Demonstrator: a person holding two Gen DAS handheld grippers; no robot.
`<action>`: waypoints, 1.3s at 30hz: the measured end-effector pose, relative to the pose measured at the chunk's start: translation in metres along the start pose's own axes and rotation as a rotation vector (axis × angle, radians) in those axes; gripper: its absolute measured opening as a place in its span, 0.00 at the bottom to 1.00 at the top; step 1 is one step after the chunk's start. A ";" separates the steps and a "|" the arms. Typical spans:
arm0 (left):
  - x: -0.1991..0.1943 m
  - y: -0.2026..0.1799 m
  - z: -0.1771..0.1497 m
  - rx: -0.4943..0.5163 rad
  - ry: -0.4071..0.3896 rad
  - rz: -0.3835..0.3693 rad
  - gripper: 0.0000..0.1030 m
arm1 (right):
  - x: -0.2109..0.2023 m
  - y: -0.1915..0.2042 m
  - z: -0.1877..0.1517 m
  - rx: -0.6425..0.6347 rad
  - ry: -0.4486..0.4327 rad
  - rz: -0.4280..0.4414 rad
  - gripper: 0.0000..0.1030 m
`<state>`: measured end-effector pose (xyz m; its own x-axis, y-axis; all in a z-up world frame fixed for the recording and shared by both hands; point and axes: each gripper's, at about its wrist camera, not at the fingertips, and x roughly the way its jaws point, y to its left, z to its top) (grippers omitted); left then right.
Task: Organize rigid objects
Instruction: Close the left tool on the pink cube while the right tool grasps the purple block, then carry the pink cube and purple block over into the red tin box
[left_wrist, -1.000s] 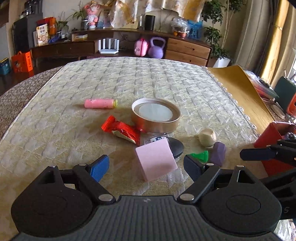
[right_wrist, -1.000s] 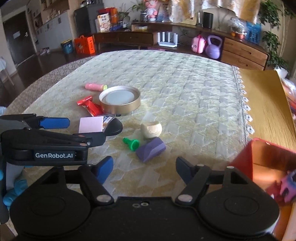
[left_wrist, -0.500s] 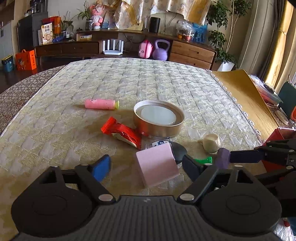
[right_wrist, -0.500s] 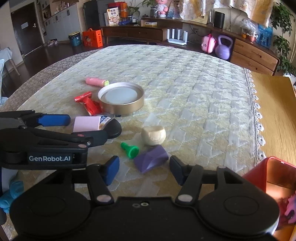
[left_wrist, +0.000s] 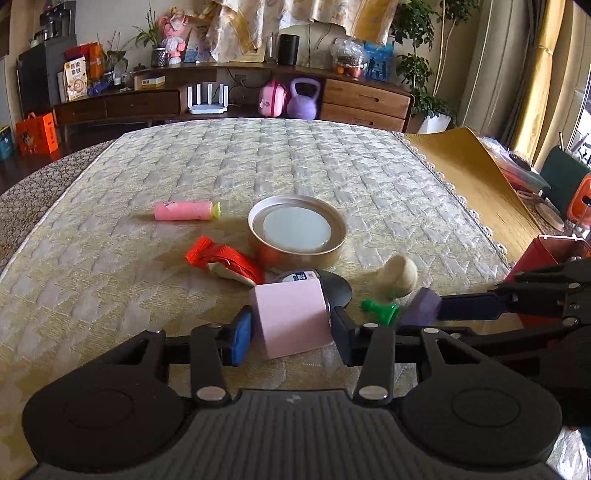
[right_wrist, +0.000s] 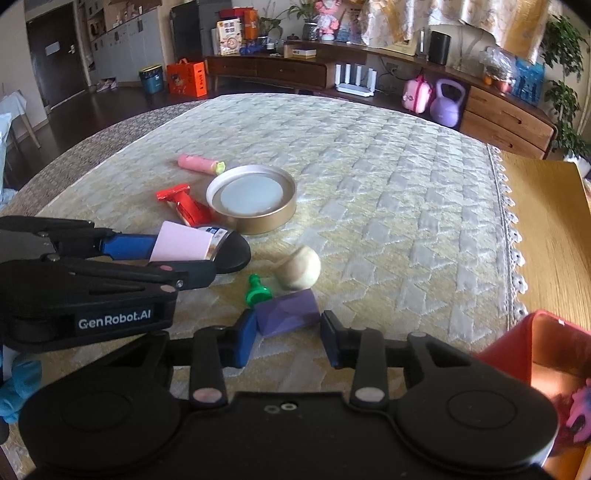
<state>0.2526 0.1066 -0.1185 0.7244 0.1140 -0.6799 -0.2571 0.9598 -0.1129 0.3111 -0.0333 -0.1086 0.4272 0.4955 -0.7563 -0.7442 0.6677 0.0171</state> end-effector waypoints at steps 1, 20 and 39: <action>-0.001 0.000 0.000 0.001 0.000 -0.003 0.43 | -0.003 0.000 -0.001 0.010 -0.004 -0.002 0.35; -0.062 -0.010 -0.002 0.037 -0.005 -0.105 0.43 | -0.093 0.011 -0.030 0.109 -0.100 -0.018 0.36; -0.128 -0.079 0.004 0.137 -0.042 -0.242 0.43 | -0.191 -0.018 -0.072 0.222 -0.216 -0.115 0.36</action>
<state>0.1828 0.0168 -0.0192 0.7808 -0.1153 -0.6141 0.0138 0.9857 -0.1677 0.2060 -0.1805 -0.0116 0.6186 0.5000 -0.6061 -0.5645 0.8194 0.0997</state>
